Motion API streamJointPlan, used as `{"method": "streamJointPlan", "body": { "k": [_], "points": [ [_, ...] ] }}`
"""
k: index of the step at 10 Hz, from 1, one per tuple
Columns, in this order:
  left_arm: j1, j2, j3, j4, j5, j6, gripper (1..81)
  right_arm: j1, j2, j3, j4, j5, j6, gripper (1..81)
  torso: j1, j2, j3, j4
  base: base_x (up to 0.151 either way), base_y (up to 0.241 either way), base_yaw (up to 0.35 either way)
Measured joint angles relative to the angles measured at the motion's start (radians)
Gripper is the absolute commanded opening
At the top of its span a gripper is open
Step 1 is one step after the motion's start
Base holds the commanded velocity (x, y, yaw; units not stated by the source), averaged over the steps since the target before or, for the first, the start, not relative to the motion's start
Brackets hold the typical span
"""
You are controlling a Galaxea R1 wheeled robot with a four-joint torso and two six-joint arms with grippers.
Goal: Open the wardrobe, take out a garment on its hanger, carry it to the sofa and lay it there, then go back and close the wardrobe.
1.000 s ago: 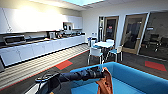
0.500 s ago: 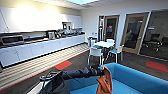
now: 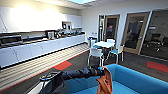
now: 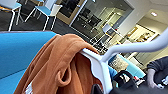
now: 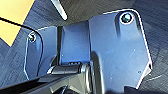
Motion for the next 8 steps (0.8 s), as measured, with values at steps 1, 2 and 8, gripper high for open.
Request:
{"method": "streamJointPlan", "body": {
  "k": [1,2,8],
  "points": [
    [0.001,-0.001,-0.001,0.0,0.0,0.0,1.0,0.005,0.001,0.0,0.0,0.001,0.0,81.1,0.001,0.001,0.0,0.0,0.0,0.0,0.0],
    [0.001,0.0,-0.001,0.0,0.001,0.0,1.0,0.005,0.0,0.0,0.0,0.002,0.0,81.1,0.001,0.001,0.0,0.0,0.0,0.0,0.0],
    [0.0,0.048,-0.145,0.005,-0.03,0.004,1.0,0.01,0.001,0.0,0.0,0.003,0.0,81.1,0.0,0.001,-0.101,0.0,0.0,0.0,0.0]
  ]
}}
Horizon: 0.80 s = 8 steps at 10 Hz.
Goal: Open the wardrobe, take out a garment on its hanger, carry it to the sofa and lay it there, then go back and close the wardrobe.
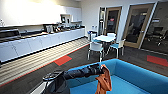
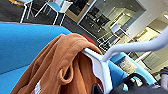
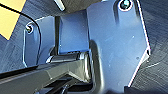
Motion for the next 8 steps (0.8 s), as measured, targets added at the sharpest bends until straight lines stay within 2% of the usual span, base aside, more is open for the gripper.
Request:
{"method": "streamJointPlan", "body": {
  "k": [2,8],
  "points": [
    [0.0,0.016,-0.077,0.016,0.0,0.001,1.0,0.005,0.0,0.0,0.0,0.001,0.0,81.1,0.0,0.0,-0.051,0.0,0.0,0.0,0.0],
    [-0.006,0.044,-0.156,0.068,-0.008,0.008,1.0,0.03,0.0,0.0,0.0,0.012,0.0,81.1,0.002,0.001,-0.208,0.0,0.0,0.0,0.0]
  ]
}}
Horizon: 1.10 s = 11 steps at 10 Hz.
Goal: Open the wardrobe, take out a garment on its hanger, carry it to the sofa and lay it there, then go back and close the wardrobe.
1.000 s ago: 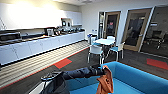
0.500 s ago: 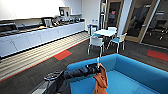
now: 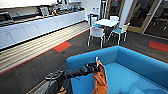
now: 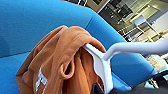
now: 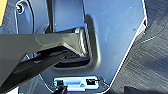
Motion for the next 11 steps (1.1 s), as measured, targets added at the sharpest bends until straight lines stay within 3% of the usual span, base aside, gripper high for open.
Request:
{"method": "streamJointPlan", "body": {
  "k": [6,11],
  "points": [
    [-0.003,0.029,-0.186,0.011,0.003,-0.001,1.0,0.006,0.0,0.0,0.0,0.004,0.0,81.1,0.001,0.001,-0.019,0.0,0.0,0.0,0.0],
    [-0.098,0.031,-0.171,0.005,0.016,-0.005,1.0,0.006,0.003,0.0,0.0,0.004,0.0,81.1,0.001,0.002,-0.019,0.0,0.0,0.0,0.0]
  ]
}}
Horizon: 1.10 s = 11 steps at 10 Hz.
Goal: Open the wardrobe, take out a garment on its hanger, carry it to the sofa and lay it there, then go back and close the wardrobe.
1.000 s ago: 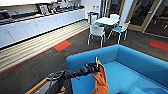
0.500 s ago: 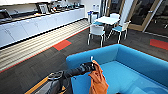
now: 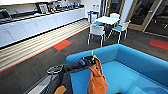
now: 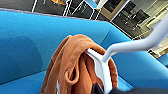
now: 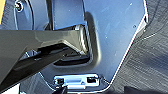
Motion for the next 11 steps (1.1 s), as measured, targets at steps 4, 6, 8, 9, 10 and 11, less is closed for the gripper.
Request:
{"method": "streamJointPlan", "body": {
  "k": [4,6,8,9,10,11],
  "points": [
    [-0.118,0.002,0.073,-0.074,0.037,-0.003,1.0,0.0,0.002,0.0,0.0,0.001,0.0,81.1,0.0,0.0,0.0,0.0,0.0,0.0,0.0],
    [-0.188,0.008,0.094,-0.112,0.051,-0.003,1.0,0.0,0.003,0.0,0.001,0.001,0.0,81.1,0.0,0.0,0.0,0.0,0.0,0.0,0.0],
    [-0.251,0.007,0.097,-0.149,0.073,-0.004,1.0,0.0,0.003,0.0,0.002,0.002,0.0,81.1,0.001,0.0,-0.001,0.0,0.0,0.0,0.0],
    [-0.294,0.007,0.1,-0.172,0.083,-0.005,1.0,0.0,0.003,0.0,0.002,0.002,0.0,81.1,0.001,0.0,-0.001,0.0,0.0,0.0,0.0],
    [-0.341,0.007,0.107,-0.195,0.086,-0.005,1.0,0.0,0.005,0.0,0.003,0.002,0.001,81.1,0.001,0.001,-0.001,0.0,0.0,0.0,0.0],
    [-0.384,0.007,0.116,-0.212,0.087,-0.006,1.0,0.0,0.005,0.0,0.003,0.002,0.001,81.1,0.001,0.001,-0.001,0.0,0.0,0.0,0.0]
  ]
}}
